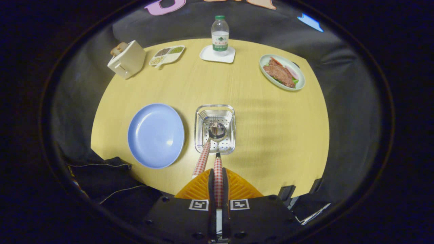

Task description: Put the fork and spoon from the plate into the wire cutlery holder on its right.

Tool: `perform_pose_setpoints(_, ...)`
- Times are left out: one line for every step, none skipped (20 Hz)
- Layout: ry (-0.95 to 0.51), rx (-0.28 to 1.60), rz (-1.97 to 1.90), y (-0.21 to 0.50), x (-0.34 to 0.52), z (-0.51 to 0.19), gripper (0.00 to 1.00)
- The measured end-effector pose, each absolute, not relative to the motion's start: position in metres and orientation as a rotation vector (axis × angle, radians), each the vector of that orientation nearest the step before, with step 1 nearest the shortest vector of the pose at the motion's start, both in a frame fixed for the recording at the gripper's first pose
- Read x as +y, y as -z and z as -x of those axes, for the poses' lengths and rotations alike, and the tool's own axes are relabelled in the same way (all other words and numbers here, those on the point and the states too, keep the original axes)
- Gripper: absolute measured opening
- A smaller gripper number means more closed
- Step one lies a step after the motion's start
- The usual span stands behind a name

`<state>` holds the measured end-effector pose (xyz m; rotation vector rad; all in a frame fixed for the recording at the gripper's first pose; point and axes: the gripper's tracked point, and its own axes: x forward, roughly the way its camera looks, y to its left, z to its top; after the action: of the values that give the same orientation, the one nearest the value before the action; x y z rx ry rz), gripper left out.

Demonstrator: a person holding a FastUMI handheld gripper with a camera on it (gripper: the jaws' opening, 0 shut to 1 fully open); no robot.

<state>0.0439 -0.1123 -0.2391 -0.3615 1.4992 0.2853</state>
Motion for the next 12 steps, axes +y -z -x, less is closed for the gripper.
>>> perform_pose_setpoints(-0.29,1.51,0.369,0.243,-0.112,-0.047,0.09)
perform_pose_setpoints(-0.294,1.53,0.367,0.247,-0.111,-0.049,0.09)
perform_pose_setpoints(-0.293,1.539,0.365,0.249,-0.11,-0.051,0.12)
perform_pose_setpoints(-0.291,1.545,0.366,0.252,-0.109,-0.054,0.12)
perform_pose_setpoints(-0.286,1.55,0.369,0.257,-0.109,-0.057,0.12)
perform_pose_setpoints(-0.28,1.555,0.375,0.26,-0.109,-0.058,0.12)
perform_pose_setpoints(-0.278,1.561,0.377,0.262,-0.108,-0.06,0.12)
perform_pose_setpoints(-0.279,1.565,0.384,0.264,-0.107,-0.061,0.13)
perform_pose_setpoints(-0.279,1.566,0.388,0.266,-0.106,-0.062,0.14)
perform_pose_setpoints(-0.279,1.563,0.388,0.268,-0.105,-0.063,0.16)
perform_pose_setpoints(-0.281,1.555,0.381,0.27,-0.103,-0.065,0.17)
perform_pose_setpoints(-0.276,1.548,0.374,0.268,-0.102,-0.067,0.18)
